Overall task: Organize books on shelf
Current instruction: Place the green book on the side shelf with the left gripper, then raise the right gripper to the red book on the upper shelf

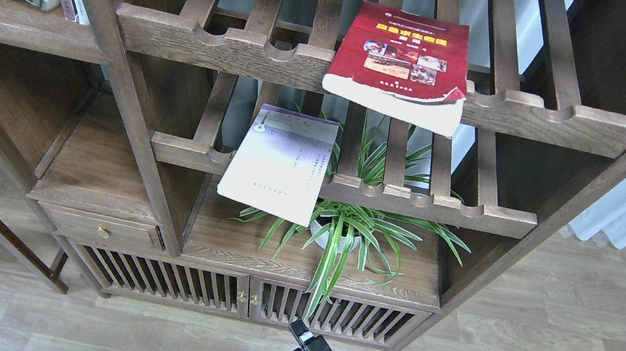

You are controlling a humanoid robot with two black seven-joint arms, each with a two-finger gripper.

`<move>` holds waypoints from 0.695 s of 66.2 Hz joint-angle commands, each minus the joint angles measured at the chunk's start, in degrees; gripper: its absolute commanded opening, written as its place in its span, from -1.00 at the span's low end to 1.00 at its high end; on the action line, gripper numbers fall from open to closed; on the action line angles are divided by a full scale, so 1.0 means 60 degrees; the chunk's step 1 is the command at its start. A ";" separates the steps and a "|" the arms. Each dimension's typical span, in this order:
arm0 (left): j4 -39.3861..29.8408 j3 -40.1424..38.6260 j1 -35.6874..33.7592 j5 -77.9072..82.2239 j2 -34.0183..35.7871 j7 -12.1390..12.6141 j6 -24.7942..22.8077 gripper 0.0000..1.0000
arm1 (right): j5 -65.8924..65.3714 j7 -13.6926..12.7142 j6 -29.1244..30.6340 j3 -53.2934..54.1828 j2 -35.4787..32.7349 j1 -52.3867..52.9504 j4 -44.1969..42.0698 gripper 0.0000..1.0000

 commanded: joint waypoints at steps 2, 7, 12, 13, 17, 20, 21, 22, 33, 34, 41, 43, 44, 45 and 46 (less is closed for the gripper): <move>-0.0741 -0.0376 0.0954 -0.0303 0.0172 0.0101 0.0000 -0.07 | 0.0044 0.0015 0.0001 0.0023 0.0000 0.0000 -0.0001 0.93; -0.0961 -0.0493 0.1482 -0.0625 0.0392 0.0116 0.0000 -0.04 | 0.0146 0.0117 0.0001 0.0023 0.0000 0.0000 -0.0001 0.93; -0.1165 -0.0886 0.2430 -0.1180 0.0611 0.0116 0.0000 0.05 | 0.0220 0.0249 0.0001 0.0023 0.0000 0.0014 0.0014 0.93; -0.1210 -0.0946 0.2507 -0.1226 0.0612 0.0116 0.0000 0.07 | 0.0220 0.0264 0.0001 0.0023 0.0000 0.0014 0.0014 0.93; -0.1313 -0.1151 0.2902 -0.1387 0.0627 0.0131 0.0000 0.17 | 0.0249 0.0322 0.0001 0.0037 0.0000 0.0029 0.0043 0.93; -0.1327 -0.1210 0.3180 -0.1461 0.0627 0.0131 0.0000 0.23 | 0.0249 0.0366 0.0001 0.0023 0.0000 0.0043 0.0072 0.93; -0.1342 -0.1240 0.3239 -0.1490 0.0627 0.0131 0.0000 0.25 | 0.0264 0.0381 0.0001 0.0023 0.0000 0.0044 0.0072 0.93; -0.1342 -0.1240 0.3327 -0.1519 0.0627 0.0116 0.0000 0.28 | 0.0264 0.0395 0.0001 0.0023 0.0000 0.0058 0.0087 0.93; -0.1371 -0.1138 0.4396 -0.2031 0.0598 0.0116 0.0000 0.50 | 0.0278 0.0600 0.0001 0.0301 0.0000 0.0117 0.0233 0.93; -0.1371 -0.1137 0.4441 -0.2047 0.0583 0.0116 0.0000 0.51 | 0.0293 0.0601 0.0001 0.0316 0.0000 0.0117 0.0248 0.93; -0.1386 -0.1035 0.5100 -0.2310 0.0481 0.0116 0.0000 0.60 | 0.0352 0.0630 0.0001 0.0535 0.0000 0.0117 0.0512 0.93; -0.1386 -0.1020 0.5217 -0.2340 0.0451 0.0116 0.0000 0.62 | 0.0352 0.0645 0.0001 0.0579 0.0000 0.0117 0.0541 0.93; -0.1386 -0.1006 0.5348 -0.2354 0.0393 0.0116 0.0000 0.65 | 0.0352 0.0645 0.0001 0.0594 0.0000 0.0117 0.0585 0.93; -0.1386 -0.0991 0.5407 -0.2369 0.0364 0.0130 0.0000 0.66 | 0.0352 0.0645 0.0001 0.0623 0.0000 0.0117 0.0614 0.93; -0.1386 -0.0976 0.5437 -0.2384 0.0334 0.0131 0.0000 0.67 | 0.0352 0.0645 0.0001 0.0623 0.0000 0.0117 0.0629 0.93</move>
